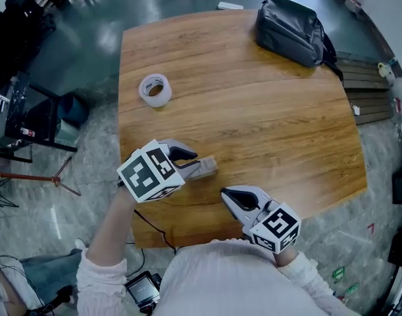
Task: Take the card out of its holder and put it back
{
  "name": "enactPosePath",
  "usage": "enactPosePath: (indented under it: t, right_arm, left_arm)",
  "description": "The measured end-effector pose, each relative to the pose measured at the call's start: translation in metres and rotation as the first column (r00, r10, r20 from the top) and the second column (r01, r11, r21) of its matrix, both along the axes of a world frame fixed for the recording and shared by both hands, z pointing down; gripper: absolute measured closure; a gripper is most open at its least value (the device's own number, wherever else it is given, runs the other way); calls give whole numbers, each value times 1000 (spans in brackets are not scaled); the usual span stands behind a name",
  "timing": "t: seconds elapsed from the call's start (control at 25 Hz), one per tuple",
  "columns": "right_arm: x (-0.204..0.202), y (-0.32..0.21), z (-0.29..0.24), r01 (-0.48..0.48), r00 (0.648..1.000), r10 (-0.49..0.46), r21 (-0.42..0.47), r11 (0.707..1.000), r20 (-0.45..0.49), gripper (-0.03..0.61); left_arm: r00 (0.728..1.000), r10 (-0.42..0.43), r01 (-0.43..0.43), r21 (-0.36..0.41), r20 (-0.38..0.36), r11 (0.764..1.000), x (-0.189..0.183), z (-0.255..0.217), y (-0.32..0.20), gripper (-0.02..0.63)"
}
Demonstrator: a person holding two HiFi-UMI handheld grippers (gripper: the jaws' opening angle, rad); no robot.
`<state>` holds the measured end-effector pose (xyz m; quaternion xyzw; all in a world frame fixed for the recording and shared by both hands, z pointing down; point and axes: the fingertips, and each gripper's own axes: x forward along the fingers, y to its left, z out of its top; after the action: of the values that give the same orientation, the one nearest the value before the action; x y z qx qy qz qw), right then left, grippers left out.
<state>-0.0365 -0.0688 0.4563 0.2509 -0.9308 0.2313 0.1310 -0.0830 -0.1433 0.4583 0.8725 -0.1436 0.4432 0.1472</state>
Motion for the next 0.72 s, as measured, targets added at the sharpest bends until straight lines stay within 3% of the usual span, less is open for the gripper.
enactPosePath:
  t: [0.24, 0.4, 0.52, 0.72]
  right_arm:
    - [-6, -2, -11, 24, 1000, -25, 42, 999, 10, 580]
    - [-9, -2, -19, 37, 999, -38, 70, 997, 9, 580]
    - [-12, -1, -23, 48, 999, -48, 86, 995, 6, 580]
    - [-18, -3, -30, 56, 998, -57, 110, 992, 7, 580]
  left_arm:
    - [994, -79, 84, 66, -81, 994, 0, -29, 8, 604]
    - [973, -141, 159, 87, -185, 983, 1, -50, 22, 604]
    - [935, -202, 237, 90, -293, 967, 3, -64, 32, 605]
    - [840, -306, 363, 45, -449, 931, 6, -71, 54, 606]
